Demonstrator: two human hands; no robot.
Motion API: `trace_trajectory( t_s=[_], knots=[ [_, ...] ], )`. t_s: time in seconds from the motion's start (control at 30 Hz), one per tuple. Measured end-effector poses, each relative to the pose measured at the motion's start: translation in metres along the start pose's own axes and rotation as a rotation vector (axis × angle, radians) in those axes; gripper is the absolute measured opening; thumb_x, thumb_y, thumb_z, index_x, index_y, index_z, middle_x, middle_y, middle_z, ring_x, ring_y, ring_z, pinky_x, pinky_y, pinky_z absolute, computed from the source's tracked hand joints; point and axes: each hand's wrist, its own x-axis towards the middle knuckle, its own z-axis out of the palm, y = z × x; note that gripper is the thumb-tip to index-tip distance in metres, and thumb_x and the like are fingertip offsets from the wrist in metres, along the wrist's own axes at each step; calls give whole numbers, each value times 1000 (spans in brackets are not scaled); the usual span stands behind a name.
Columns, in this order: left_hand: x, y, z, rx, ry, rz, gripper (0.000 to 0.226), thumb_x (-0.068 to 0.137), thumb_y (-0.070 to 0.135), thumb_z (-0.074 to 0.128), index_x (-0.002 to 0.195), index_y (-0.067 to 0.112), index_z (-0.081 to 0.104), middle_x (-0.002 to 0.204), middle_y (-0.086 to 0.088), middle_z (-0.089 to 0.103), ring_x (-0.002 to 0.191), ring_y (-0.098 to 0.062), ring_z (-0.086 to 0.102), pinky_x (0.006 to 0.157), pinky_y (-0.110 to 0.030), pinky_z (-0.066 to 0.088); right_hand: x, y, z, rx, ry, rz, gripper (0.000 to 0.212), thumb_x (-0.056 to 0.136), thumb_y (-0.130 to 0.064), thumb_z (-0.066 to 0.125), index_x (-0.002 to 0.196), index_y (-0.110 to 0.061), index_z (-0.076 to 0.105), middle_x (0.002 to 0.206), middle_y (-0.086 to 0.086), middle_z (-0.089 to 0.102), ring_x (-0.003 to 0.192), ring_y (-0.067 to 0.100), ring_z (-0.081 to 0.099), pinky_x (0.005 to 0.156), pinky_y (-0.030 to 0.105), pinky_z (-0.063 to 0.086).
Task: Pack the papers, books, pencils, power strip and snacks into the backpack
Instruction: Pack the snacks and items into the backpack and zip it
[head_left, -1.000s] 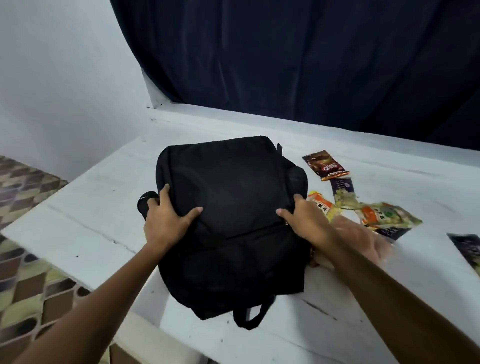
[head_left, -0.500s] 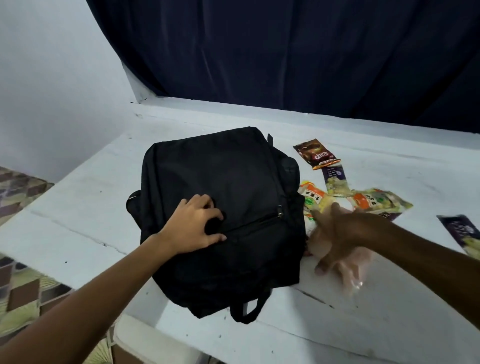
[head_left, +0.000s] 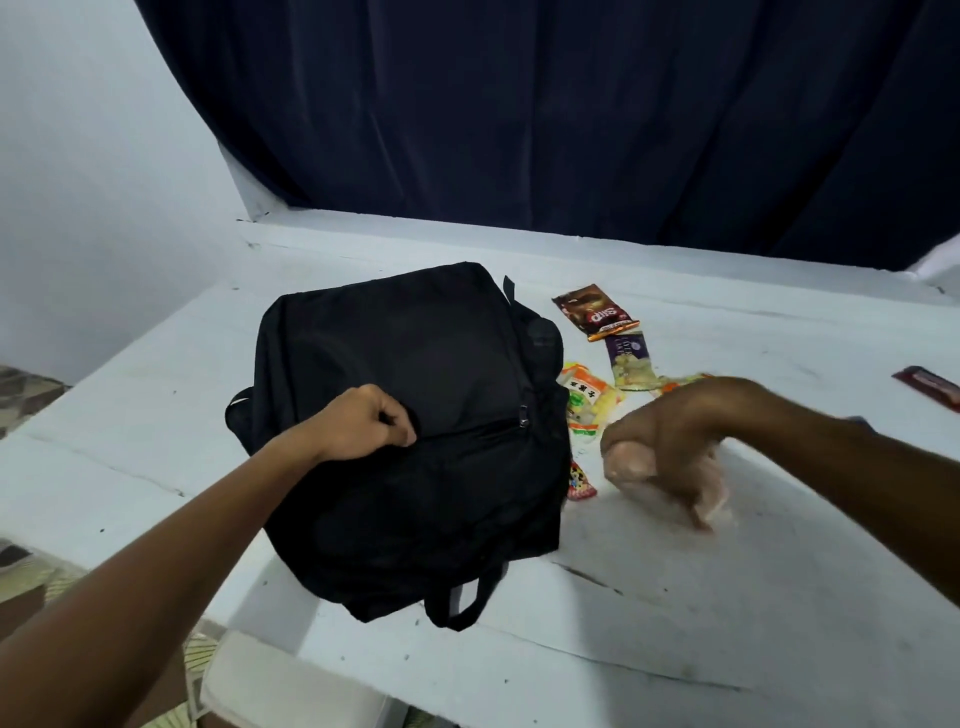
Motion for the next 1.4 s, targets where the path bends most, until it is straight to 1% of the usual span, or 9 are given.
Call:
trace_trajectory(
  t_s=[0.13, 0.23, 0.43, 0.57, 0.73, 0.9, 1.0, 1.17, 1.4],
  knots=[
    [-3, 7, 0, 122, 265, 124, 27, 89, 4, 57, 83, 28, 47, 72, 4, 62, 68, -16, 60, 69, -28, 46, -40, 21, -18, 419, -15, -297, 78, 56, -14, 73, 126, -40, 52, 119, -12, 59, 107, 11, 56, 73, 19, 52],
    [-7, 14, 2, 195, 329, 294, 34, 82, -4, 43, 87, 29, 36, 73, 3, 49, 65, -24, 50, 64, -35, 45, -55, 33, -22, 810, 35, -570, 76, 59, 9, 68, 128, -20, 54, 113, 7, 68, 96, 21, 67, 68, 27, 55],
    [2, 32, -33, 231, 283, 324, 25, 84, 18, 68, 107, 12, 61, 89, 0, 61, 84, -15, 57, 80, -24, 43, -51, -17, -20, 1314, -232, -1200, 71, 71, 40, 17, 133, 6, 16, 108, 17, 67, 98, 24, 67, 78, 29, 56],
    [15, 50, -71, 310, 283, 360, 6, 88, 14, 65, 88, 8, 66, 81, -3, 66, 75, -18, 57, 70, -27, 41, -44, -49, -27, 914, 516, -846, 79, 59, 14, 70, 130, -15, 53, 122, 10, 60, 114, 16, 57, 91, 30, 45],
    [20, 64, -117, 301, 397, 392, 8, 92, 21, 61, 86, 16, 59, 66, 1, 57, 63, -15, 48, 60, -26, 33, -36, -127, -41, 321, 791, -792, 66, 76, -4, 68, 135, -28, 49, 150, -7, 38, 137, -4, 29, 112, 22, 30],
    [22, 70, -137, 358, 391, 492, 11, 91, 22, 62, 83, 18, 56, 59, 9, 50, 58, -7, 45, 59, -26, 29, 3, -148, -73, -34, 985, -545, 75, 73, 3, 61, 139, -26, 40, 149, -9, 32, 133, 17, 31, 105, 30, 35],
    [24, 72, -141, 351, 409, 524, 12, 91, 22, 62, 82, 15, 57, 57, 5, 51, 56, -7, 47, 56, -25, 33, 31, -158, -96, -233, 1054, -456, 67, 74, -6, 64, 135, -23, 44, 131, -1, 46, 115, 26, 46, 87, 43, 48],
    [29, 73, -148, 340, 408, 534, 12, 92, 23, 61, 83, 16, 57, 61, 5, 54, 61, -9, 50, 58, -29, 40, 73, -176, -125, -371, 988, -170, 29, 95, -23, 46, 119, -12, 59, 124, 11, 60, 113, 31, 58, 94, 41, 39],
    [34, 67, -155, 298, 422, 533, 11, 92, 21, 61, 83, 15, 58, 59, 4, 54, 57, -9, 49, 56, -25, 35, 96, -182, -145, -452, 722, 162, 42, 101, -21, 37, 141, -11, 44, 148, 13, 40, 136, 35, 33, 110, 43, 26]
  ],
)
